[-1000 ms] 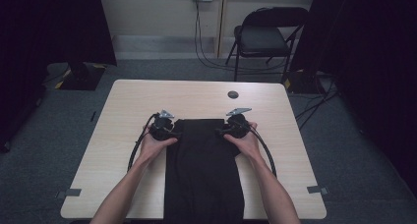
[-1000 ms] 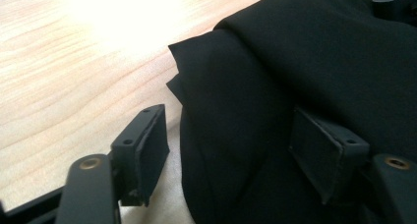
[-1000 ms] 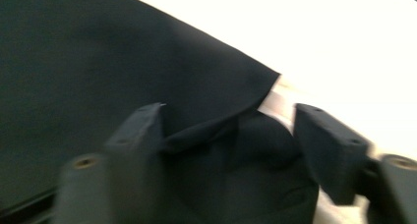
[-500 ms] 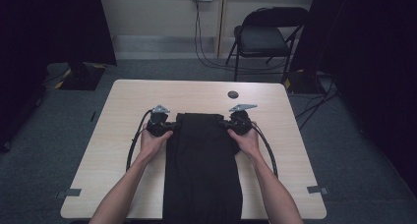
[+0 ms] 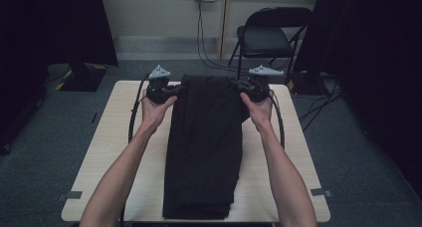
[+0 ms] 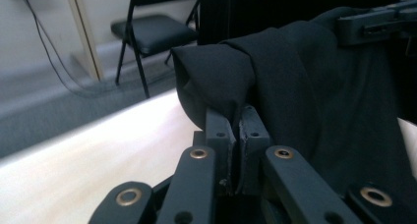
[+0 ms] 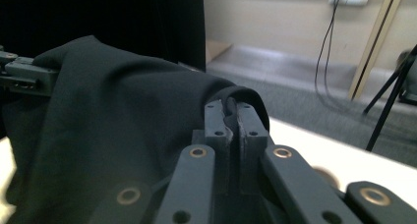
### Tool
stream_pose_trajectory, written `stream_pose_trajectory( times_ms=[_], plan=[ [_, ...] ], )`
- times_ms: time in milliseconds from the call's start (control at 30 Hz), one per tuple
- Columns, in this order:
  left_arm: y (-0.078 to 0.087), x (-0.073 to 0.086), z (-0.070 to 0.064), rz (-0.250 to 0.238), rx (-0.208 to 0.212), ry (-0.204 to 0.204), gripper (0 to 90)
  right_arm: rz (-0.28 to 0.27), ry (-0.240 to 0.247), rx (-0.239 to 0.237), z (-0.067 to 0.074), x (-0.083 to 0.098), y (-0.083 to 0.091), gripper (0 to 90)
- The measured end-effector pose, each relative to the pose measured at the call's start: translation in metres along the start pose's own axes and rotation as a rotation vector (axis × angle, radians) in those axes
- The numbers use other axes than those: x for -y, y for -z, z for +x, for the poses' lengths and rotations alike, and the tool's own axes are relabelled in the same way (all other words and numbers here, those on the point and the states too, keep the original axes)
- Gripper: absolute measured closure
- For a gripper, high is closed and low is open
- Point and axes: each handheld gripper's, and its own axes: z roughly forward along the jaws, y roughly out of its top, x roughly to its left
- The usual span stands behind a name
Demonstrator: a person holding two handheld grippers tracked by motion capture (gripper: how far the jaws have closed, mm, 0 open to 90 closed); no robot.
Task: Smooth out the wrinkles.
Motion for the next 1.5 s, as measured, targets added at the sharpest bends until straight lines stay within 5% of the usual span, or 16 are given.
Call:
stream_pose_trajectory(
  times_ms=[167, 333, 567, 600, 700, 733, 800, 833, 900, 1000, 1167, 1233, 1267, 1333, 1467, 1500],
  plan=[
    [0.015, 0.000, -0.010, -0.038, 0.024, -0.029, 86.4, -0.047, 0.013, -0.022, 0.001, -0.007, 0.019, 86.0],
    [0.031, 0.043, -0.030, -0.010, 0.063, -0.087, 86.2, -0.030, 0.065, -0.113, 0.022, 0.032, 0.046, 85.9],
    [0.057, 0.091, -0.056, 0.030, 0.128, -0.096, 84.7, 0.040, 0.107, -0.180, 0.050, 0.088, 0.072, 85.7],
    [0.068, 0.109, -0.065, 0.047, 0.164, -0.081, 83.1, 0.074, 0.121, -0.195, 0.060, 0.106, 0.079, 85.3],
    [0.075, 0.120, -0.071, 0.069, 0.168, -0.099, 80.8, 0.132, 0.139, -0.218, 0.072, 0.129, 0.088, 83.7],
    [0.085, 0.132, -0.075, 0.085, 0.198, -0.081, 79.0, 0.168, 0.143, -0.227, 0.076, 0.139, 0.092, 81.6],
    [0.090, 0.137, -0.077, 0.094, 0.206, -0.074, 75.5, 0.212, 0.147, -0.227, 0.080, 0.152, 0.098, 74.9],
    [0.098, 0.142, -0.076, 0.101, 0.259, -0.021, 72.8, 0.222, 0.140, -0.251, 0.081, 0.156, 0.103, 70.9],
    [0.110, 0.141, -0.080, 0.071, 0.225, -0.080, 73.7, 0.234, 0.127, -0.250, 0.082, 0.159, 0.110, 59.9],
    [0.115, 0.130, -0.075, 0.016, 0.224, -0.037, 70.3, 0.191, 0.120, -0.214, 0.079, 0.153, 0.119, 53.3],
    [0.090, 0.121, -0.079, 0.069, 0.157, -0.103, 68.3, 0.176, 0.163, -0.189, 0.086, 0.135, 0.098, 60.8],
    [0.074, 0.121, -0.082, 0.093, 0.175, -0.092, 65.3, 0.214, 0.224, -0.181, 0.098, 0.135, 0.072, 66.5],
    [0.067, 0.123, -0.084, 0.105, 0.208, -0.066, 65.3, 0.214, 0.224, -0.181, 0.098, 0.135, 0.072, 66.5],
    [0.060, 0.132, -0.095, 0.160, 0.234, -0.108, 64.9, 0.273, 0.182, -0.177, 0.098, 0.144, 0.053, 61.3],
    [0.071, 0.160, -0.105, 0.299, 0.274, -0.169, 62.0, 0.351, 0.206, -0.195, 0.100, 0.168, 0.062, 54.5],
    [0.071, 0.160, -0.105, 0.299, 0.274, -0.169, 61.3, 0.351, 0.206, -0.195, 0.100, 0.168, 0.062, 54.5]
  ],
)
